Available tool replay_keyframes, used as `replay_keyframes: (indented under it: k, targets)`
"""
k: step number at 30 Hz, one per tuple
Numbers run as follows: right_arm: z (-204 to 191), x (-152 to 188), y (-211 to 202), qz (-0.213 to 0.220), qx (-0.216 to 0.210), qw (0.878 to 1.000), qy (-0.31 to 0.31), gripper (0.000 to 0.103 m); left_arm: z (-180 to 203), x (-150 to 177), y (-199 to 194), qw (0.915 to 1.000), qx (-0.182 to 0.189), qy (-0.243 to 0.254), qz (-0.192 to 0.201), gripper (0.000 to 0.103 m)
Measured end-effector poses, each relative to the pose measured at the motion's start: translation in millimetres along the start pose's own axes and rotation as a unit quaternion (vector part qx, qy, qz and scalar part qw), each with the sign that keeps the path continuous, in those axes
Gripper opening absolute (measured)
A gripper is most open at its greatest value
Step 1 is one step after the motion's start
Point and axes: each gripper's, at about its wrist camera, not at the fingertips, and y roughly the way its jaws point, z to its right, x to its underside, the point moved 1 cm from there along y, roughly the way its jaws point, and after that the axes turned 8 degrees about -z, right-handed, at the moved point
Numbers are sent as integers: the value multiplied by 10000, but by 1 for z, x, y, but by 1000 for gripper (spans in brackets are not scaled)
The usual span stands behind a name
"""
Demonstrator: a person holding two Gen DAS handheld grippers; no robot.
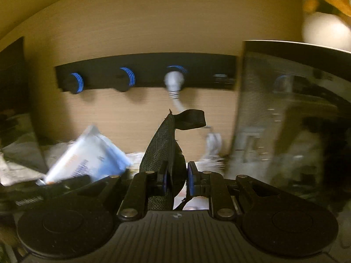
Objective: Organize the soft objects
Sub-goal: 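Lower the eye mask into the pink box with the right gripper while the left releases the tube there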
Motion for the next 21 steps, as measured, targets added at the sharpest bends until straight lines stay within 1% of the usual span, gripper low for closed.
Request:
replay_keyframes:
  k: [1, 2, 4, 5, 7, 9, 11, 13, 16, 17, 19, 20, 21]
  targets:
    - [7, -1, 1, 3, 75, 10000, 37, 17, -3, 5, 20, 9999, 15, -43, -114, 17]
    - [12, 0, 2, -15, 113, 9999, 72, 17, -7, 14, 44, 9992, -45, -140, -382, 18]
    - [27, 5, 13, -124, 127, 9997, 150, 17, -18, 34, 76, 9958, -302, -385, -776, 21]
    - [31, 8, 19, -210, 112, 9995, 184, 17, -24, 42, 81, 9947, -474, -422, -805, 21]
    - [36, 19, 32, -431, 52, 9987, 253, 17, -30, 51, 80, 9933, -825, -469, -662, 21]
    - [38, 32, 50, -665, -53, 9973, 301, 17, -33, 54, 68, 9919, -1002, -547, -559, 21]
    - [37, 44, 74, -906, -194, 9951, 340, 17, -33, 54, 48, 9925, -1006, -540, -443, 21]
    - [34, 58, 100, -1141, -397, 9916, 472, 17, -35, 60, 18, 9926, -1067, -448, -366, 21]
    - [29, 78, 137, -1536, -747, 9827, 718, 17, -36, 78, -17, 9886, -1391, -387, -416, 21]
    - [28, 87, 157, -1785, -866, 9768, 812, 17, -37, 86, -29, 9857, -1567, -419, -454, 21]
    - [25, 106, 187, -2182, -889, 9674, 926, 19, -44, 101, -48, 9749, -2084, -552, -551, 21]
    - [24, 114, 198, -2288, -820, 9655, 932, 20, -50, 110, -58, 9653, -2456, -666, -590, 21]
    - [24, 120, 201, -2205, -762, 9680, 925, 21, -56, 116, -66, 9567, -2742, -772, -596, 21]
